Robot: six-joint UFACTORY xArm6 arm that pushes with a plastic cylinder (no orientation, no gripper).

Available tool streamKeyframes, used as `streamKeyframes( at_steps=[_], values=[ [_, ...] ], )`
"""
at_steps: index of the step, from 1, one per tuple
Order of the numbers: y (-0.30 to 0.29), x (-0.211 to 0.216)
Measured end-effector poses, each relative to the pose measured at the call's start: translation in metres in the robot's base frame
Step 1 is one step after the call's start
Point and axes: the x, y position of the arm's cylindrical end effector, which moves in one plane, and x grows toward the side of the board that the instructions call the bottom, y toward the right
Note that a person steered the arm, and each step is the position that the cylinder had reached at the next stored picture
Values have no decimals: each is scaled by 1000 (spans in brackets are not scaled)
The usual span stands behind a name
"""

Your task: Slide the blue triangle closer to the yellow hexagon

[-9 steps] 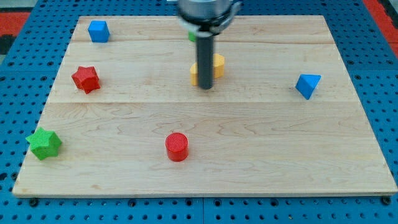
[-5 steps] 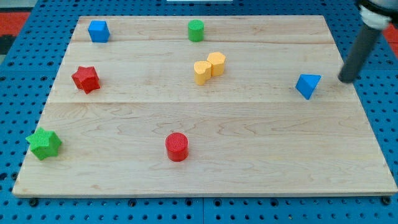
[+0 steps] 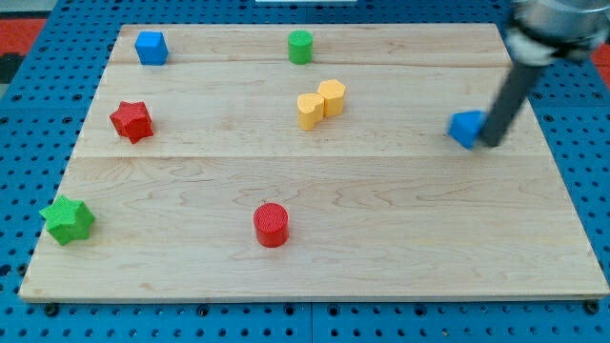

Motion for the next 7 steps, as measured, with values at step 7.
streamKeyframes(
  at_steps=[7],
  values=[
    [-82, -64]
  ],
)
